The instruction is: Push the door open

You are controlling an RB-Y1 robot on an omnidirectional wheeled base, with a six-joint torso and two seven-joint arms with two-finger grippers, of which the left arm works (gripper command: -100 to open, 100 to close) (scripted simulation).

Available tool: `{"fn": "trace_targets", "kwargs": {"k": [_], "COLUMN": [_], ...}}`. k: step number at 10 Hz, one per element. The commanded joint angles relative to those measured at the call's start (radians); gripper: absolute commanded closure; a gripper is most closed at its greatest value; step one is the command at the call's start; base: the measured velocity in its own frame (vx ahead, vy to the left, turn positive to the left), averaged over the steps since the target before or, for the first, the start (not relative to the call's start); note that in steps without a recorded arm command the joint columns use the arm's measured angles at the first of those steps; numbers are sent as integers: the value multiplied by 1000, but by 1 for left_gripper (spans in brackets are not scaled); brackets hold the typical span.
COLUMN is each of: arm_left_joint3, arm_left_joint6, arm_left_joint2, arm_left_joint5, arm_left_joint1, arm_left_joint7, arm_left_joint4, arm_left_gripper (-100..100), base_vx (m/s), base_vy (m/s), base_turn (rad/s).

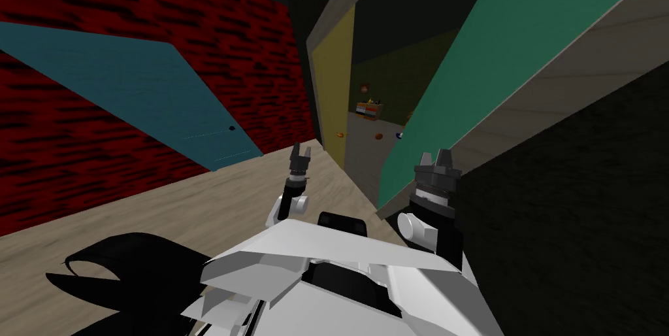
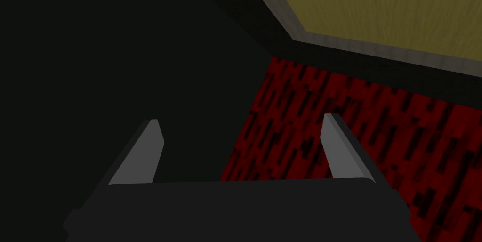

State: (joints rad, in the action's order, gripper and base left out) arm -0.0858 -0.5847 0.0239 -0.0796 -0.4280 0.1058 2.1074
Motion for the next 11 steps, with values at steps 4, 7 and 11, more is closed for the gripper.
{"fn": "trace_targets", "kwargs": {"k": [4,7,11], "arm_left_joint3": [-31,-46,-67], "arm_left_joint6": [-15,-23,-35], "arm_left_joint2": [25,34,46], "arm_left_joint5": [-12,-18,-27], "arm_left_joint1": [43,64,95], "arm_left_joint7": [10,15,22], "arm_left_joint4": [-107,-161,-238], "arm_left_gripper": [-100,-100,-100], "base_vx": [138,109,95], "base_vy": [63,59,43], "base_turn": [-24,-20,-20]}}
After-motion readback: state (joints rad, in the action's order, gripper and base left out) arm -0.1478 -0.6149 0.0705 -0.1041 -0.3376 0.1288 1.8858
